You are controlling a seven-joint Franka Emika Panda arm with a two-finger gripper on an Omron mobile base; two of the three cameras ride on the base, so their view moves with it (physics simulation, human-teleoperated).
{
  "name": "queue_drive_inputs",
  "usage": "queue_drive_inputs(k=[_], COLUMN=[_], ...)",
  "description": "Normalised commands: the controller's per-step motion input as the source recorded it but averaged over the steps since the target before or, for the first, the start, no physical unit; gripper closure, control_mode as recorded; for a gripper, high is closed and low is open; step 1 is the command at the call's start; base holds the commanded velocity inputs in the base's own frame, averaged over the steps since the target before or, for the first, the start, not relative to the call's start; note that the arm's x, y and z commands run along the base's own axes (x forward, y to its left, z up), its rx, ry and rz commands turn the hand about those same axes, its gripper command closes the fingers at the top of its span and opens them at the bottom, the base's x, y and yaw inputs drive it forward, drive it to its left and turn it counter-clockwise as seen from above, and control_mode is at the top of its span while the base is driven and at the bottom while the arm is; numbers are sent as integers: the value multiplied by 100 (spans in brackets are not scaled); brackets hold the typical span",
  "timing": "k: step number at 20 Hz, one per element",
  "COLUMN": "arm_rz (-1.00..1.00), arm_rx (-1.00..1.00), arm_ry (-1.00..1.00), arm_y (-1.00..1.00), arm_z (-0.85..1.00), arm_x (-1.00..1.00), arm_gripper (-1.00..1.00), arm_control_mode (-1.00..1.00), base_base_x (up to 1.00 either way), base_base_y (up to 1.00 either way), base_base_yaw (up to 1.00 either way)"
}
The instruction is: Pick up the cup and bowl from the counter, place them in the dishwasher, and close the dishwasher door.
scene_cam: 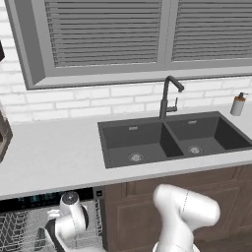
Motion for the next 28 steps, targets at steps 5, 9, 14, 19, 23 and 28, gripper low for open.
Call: queue_drive_inputs(k=[5, 9, 14, 19, 23, 28], arm_rz=[1, 8, 3, 2, 1, 2], arm_rx=[-3, 5, 15, 13, 13, 10], arm_ry=[-8, -13, -15, -9, -12, -12], arm_y=[-1, -11, -10, -11, -6, 0], arm_z=[49, 22, 57, 43, 44, 40], arm_x=[-33, -19, -32, -32, -32, -29], arm_gripper=[-100, -100, -100, -100, -100, -100], arm_control_mode=[-100, -100, -100, -100, -100, -100], base_base_x=[0, 0, 0, 0, 0, 0], base_base_y=[0, 0, 0, 0, 0, 0], base_base_yaw=[0, 0, 0, 0, 0, 0])
